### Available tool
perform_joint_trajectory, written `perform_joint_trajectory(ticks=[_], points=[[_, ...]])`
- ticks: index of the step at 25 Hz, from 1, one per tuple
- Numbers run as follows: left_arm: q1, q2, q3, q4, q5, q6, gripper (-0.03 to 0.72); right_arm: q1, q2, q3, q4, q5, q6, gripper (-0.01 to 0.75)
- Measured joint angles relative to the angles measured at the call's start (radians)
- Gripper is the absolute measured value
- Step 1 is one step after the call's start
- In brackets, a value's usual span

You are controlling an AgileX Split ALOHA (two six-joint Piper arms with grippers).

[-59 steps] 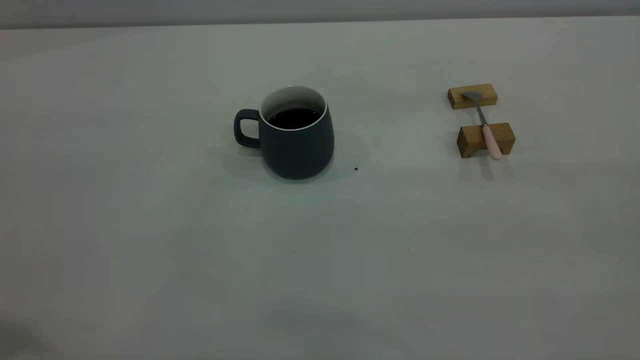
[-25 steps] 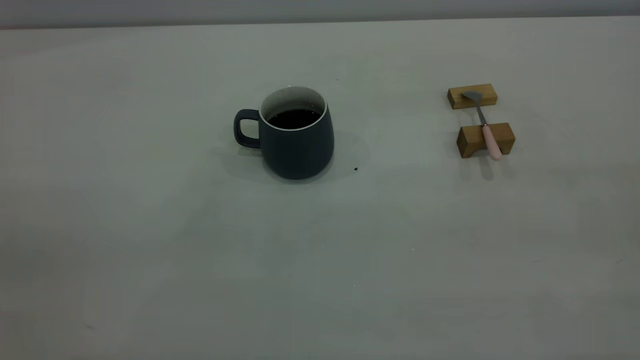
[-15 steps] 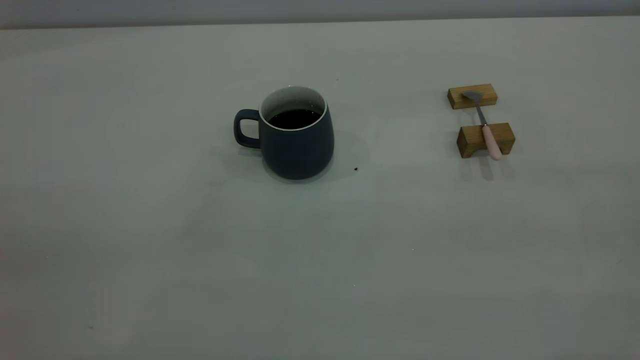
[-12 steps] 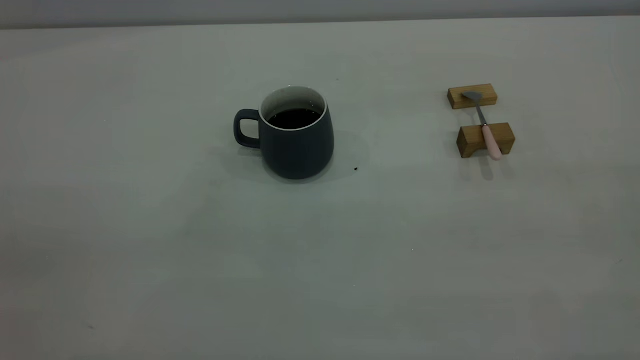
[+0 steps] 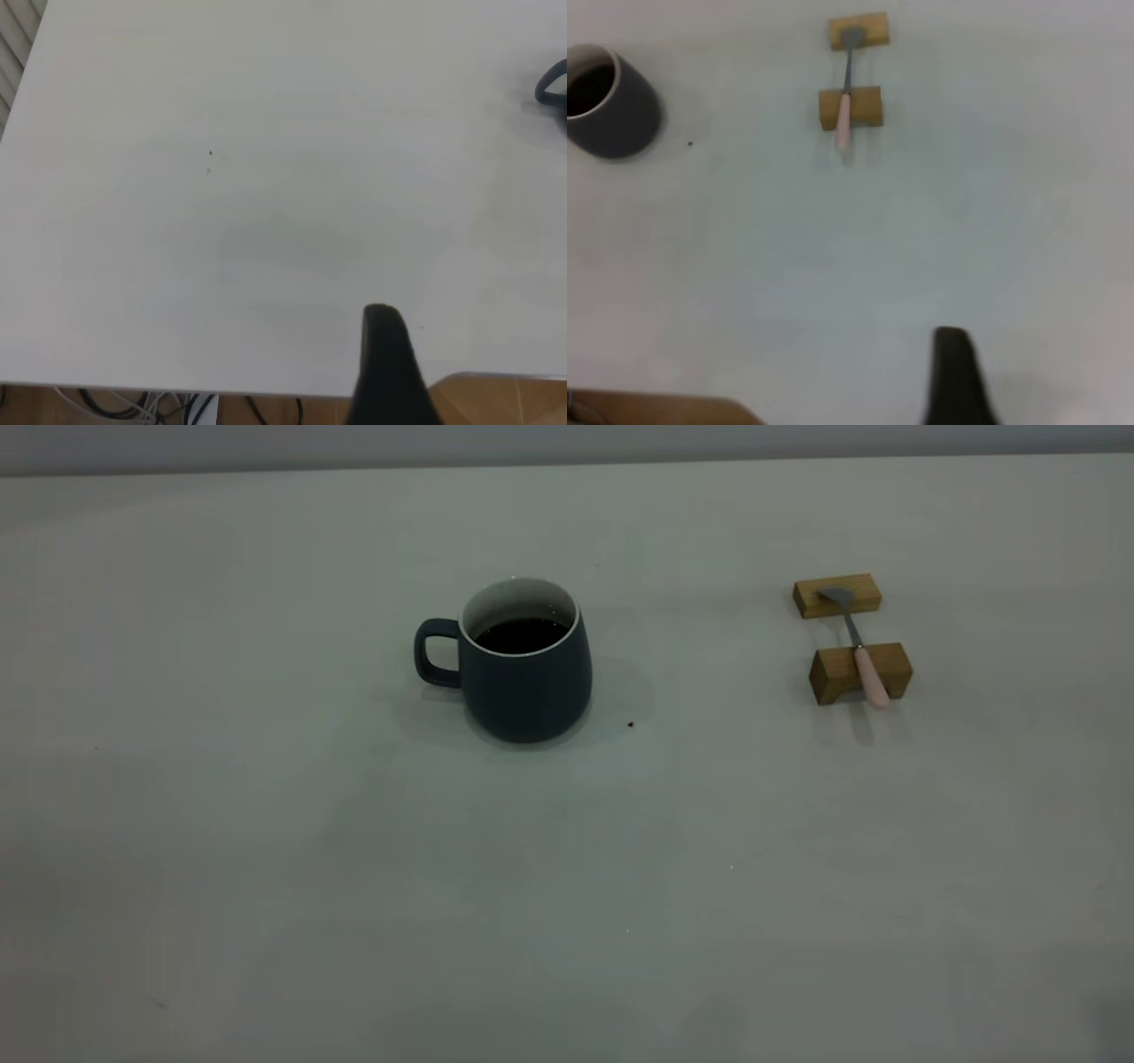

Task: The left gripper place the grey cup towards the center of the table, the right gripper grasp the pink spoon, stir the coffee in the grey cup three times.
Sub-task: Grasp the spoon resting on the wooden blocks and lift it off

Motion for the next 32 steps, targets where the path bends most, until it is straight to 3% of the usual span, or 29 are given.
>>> perform_joint_trajectory(ticks=[4,8,13,21,32], points=[[0.000,0.000,0.000,0.000,0.000,0.001,0.573,0.000,0.293,-0.020,0.074,-0.204,-0.073,0.714],[0.000,0.000,0.000,0.000,0.000,0.001,0.573,0.005,0.577,-0.070,0.178,-0.316,-0.182,0.729],[0.000,0.000,0.000,0.000,0.000,0.001,0.573,0.082,0.892,-0.166,0.239,-0.411,-0.275,0.729],[0.000,0.000,0.000,0.000,0.000,0.001,0.573,0.177,1.289,-0.365,0.249,-0.455,-0.295,0.729],[0.000,0.000,0.000,0.000,0.000,0.001,0.573,0.211,1.546,-0.524,0.257,-0.481,-0.313,0.717]])
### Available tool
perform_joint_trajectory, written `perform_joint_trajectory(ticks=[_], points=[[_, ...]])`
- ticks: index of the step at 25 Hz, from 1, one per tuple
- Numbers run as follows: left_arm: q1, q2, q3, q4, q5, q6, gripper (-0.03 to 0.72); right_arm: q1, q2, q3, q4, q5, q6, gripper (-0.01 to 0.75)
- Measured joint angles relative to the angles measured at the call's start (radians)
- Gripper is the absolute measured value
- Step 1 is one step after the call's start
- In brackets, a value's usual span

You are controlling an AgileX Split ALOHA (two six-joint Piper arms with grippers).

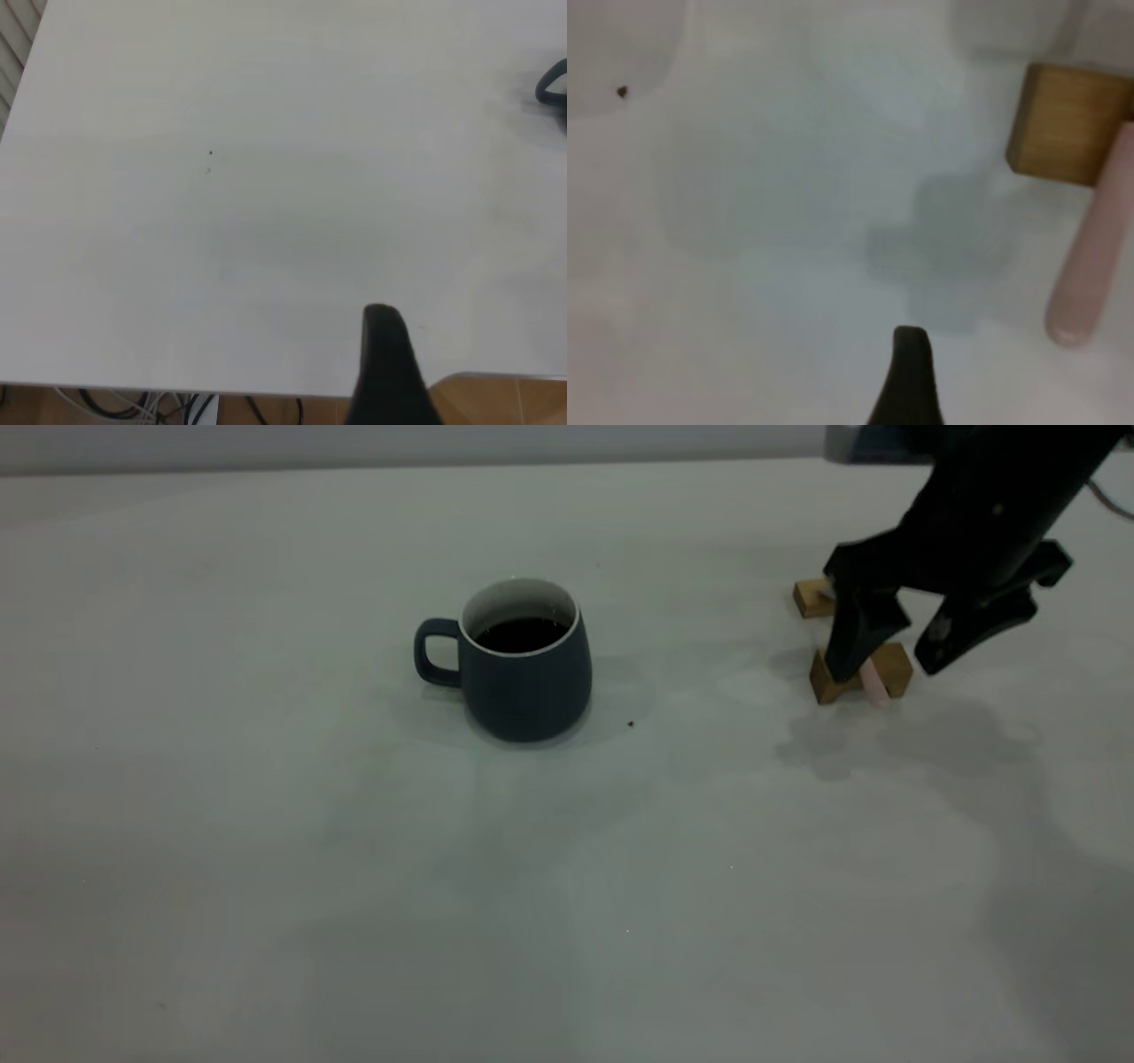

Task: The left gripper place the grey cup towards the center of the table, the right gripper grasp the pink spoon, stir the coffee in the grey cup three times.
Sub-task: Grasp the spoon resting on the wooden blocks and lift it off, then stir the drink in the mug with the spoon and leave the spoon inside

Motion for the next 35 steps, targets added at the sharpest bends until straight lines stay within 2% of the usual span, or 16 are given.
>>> perform_joint_trajectory(ticks=[8,13,17,19,22,24,30,35], points=[[0.000,0.000,0.000,0.000,0.000,0.000,0.573,0.000,0.078,-0.026,-0.015,-0.070,-0.032,0.707],[0.000,0.000,0.000,0.000,0.000,0.000,0.573,0.000,0.096,-0.026,-0.041,-0.131,-0.033,0.654],[0.000,0.000,0.000,0.000,0.000,0.000,0.573,0.000,0.103,-0.028,-0.064,-0.150,-0.033,0.508],[0.000,0.000,0.000,0.000,0.000,0.000,0.573,0.000,0.107,-0.030,-0.065,-0.153,-0.033,0.406],[0.000,0.000,0.000,0.000,0.000,0.000,0.573,0.000,0.109,-0.033,-0.065,-0.157,-0.033,0.212],[0.000,0.000,0.000,0.000,0.000,0.000,0.572,0.000,0.109,-0.033,-0.065,-0.156,-0.033,0.125],[0.000,0.000,0.000,0.000,0.000,0.000,0.573,0.000,-0.002,-0.033,-0.044,-0.081,-0.031,0.128],[0.000,0.000,0.000,0.000,0.000,0.000,0.573,0.000,-0.148,-0.093,0.145,0.154,0.016,0.128]])
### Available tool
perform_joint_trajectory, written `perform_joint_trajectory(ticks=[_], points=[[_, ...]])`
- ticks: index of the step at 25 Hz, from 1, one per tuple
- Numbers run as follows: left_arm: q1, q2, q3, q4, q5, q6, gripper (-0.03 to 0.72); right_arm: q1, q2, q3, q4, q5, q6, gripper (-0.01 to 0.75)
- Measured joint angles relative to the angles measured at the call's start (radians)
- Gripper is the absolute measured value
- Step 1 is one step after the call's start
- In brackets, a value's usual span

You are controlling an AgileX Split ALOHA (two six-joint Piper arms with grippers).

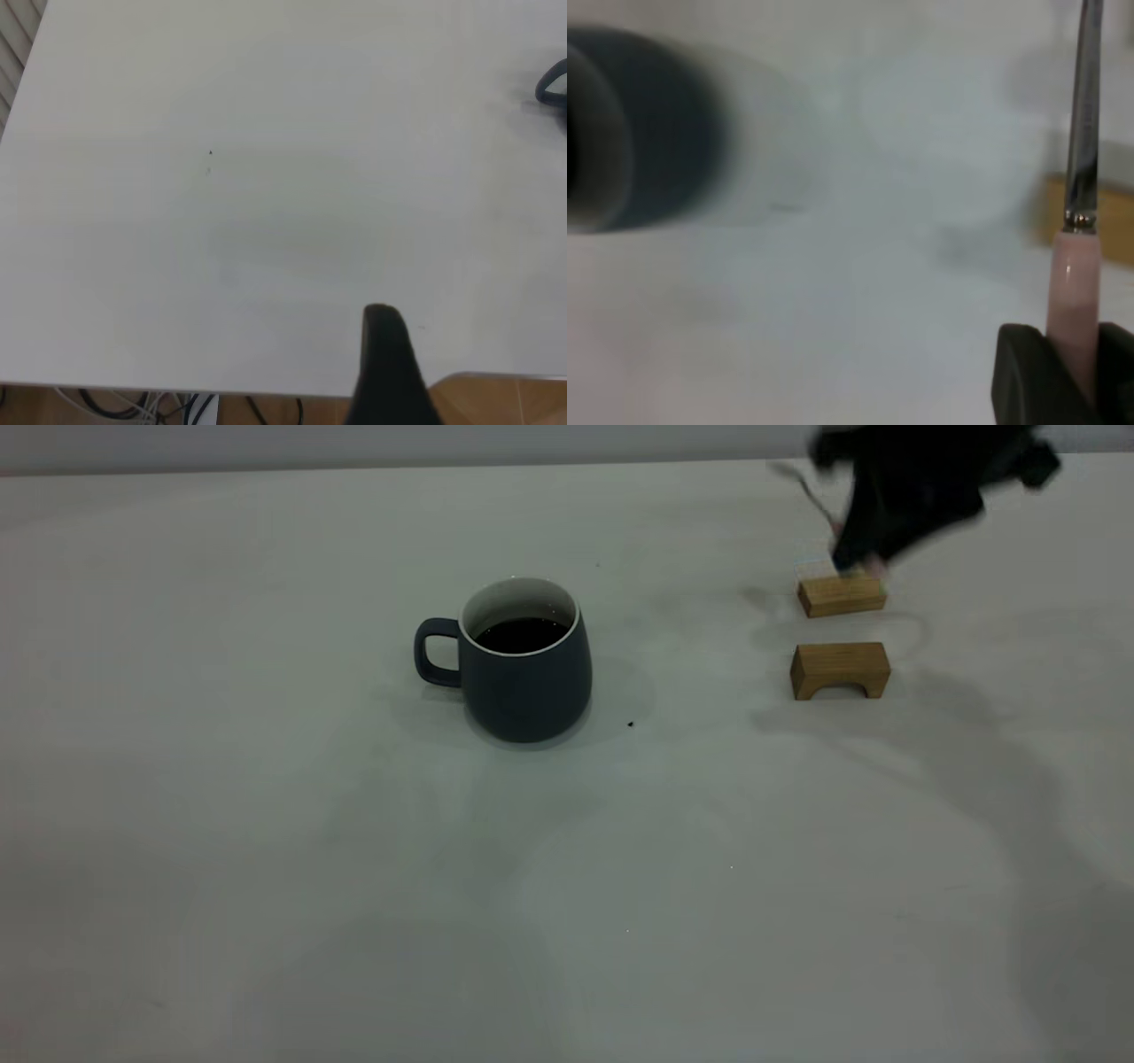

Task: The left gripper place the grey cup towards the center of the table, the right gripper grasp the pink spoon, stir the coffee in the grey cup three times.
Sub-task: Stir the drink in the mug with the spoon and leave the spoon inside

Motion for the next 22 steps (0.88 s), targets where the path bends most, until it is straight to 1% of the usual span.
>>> perform_joint_trajectory(ticks=[4,8,10,11,13,17,20,22], points=[[0.000,0.000,0.000,0.000,0.000,0.000,0.573,0.000,-0.023,-0.049,0.259,0.233,0.007,0.128],[0.000,0.000,0.000,0.000,0.000,0.000,0.573,0.019,-0.022,-0.050,0.500,0.388,0.034,0.128],[0.000,0.000,0.000,0.000,0.000,0.000,0.573,0.041,-0.022,-0.050,0.614,0.433,0.119,0.128],[0.000,0.000,0.000,0.000,0.000,0.000,0.573,0.057,-0.022,-0.050,0.654,0.444,0.174,0.128],[0.000,0.000,0.000,0.000,0.000,0.000,0.573,0.086,-0.022,-0.050,0.728,0.446,0.344,0.128],[0.000,0.000,0.000,0.000,0.000,0.000,0.573,0.121,-0.022,-0.050,0.779,0.420,0.718,0.128],[0.000,0.000,0.000,0.000,0.000,0.000,0.573,0.146,-0.022,-0.050,0.782,0.399,0.875,0.128],[0.000,0.000,0.000,0.000,0.000,0.000,0.573,0.173,-0.012,-0.050,0.817,0.352,0.944,0.128]])
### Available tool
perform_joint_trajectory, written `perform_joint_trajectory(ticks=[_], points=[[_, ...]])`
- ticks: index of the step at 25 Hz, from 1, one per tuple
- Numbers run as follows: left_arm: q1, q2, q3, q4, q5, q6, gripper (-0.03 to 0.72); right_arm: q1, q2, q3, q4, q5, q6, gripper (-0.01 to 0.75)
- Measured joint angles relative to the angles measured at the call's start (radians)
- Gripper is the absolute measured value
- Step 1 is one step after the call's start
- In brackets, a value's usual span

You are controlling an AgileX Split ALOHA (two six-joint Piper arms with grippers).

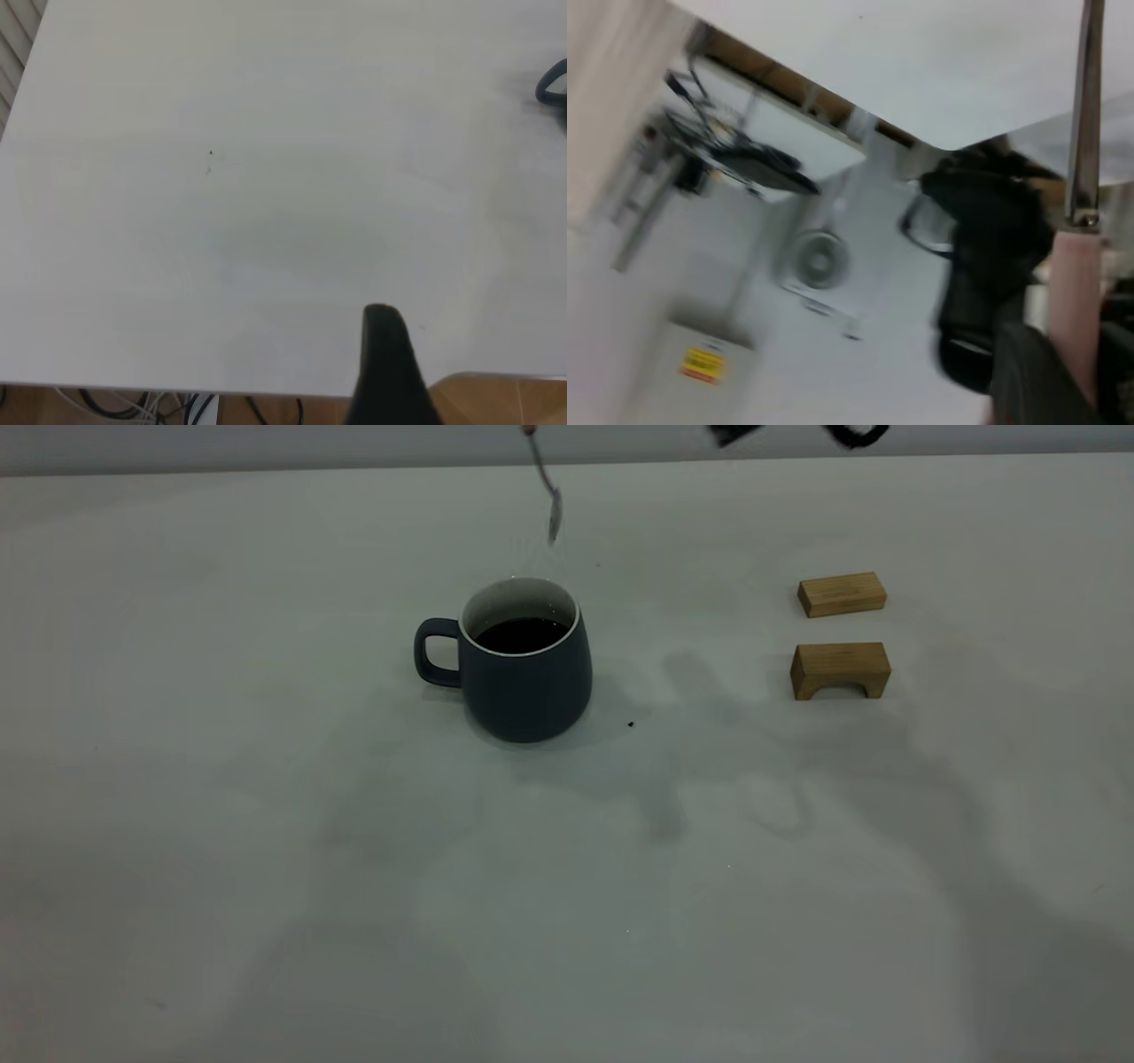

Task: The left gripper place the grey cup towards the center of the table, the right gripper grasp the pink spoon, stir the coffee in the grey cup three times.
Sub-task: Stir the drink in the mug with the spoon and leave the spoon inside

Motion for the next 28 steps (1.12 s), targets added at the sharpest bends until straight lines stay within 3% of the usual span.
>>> perform_joint_trajectory(ticks=[4,12,21,28], points=[[0.000,0.000,0.000,0.000,0.000,0.000,0.573,0.031,0.061,0.000,0.137,-0.063,-0.009,0.128],[0.000,0.000,0.000,0.000,0.000,0.000,0.573,0.018,0.223,-0.001,0.376,-0.061,-0.199,0.128],[0.000,0.000,0.000,0.000,0.000,0.000,0.573,-0.002,0.330,-0.011,0.398,-0.049,-0.222,0.128],[0.000,0.000,0.000,0.000,0.000,0.000,0.573,-0.002,0.414,-0.125,0.400,-0.008,-0.242,0.128]])
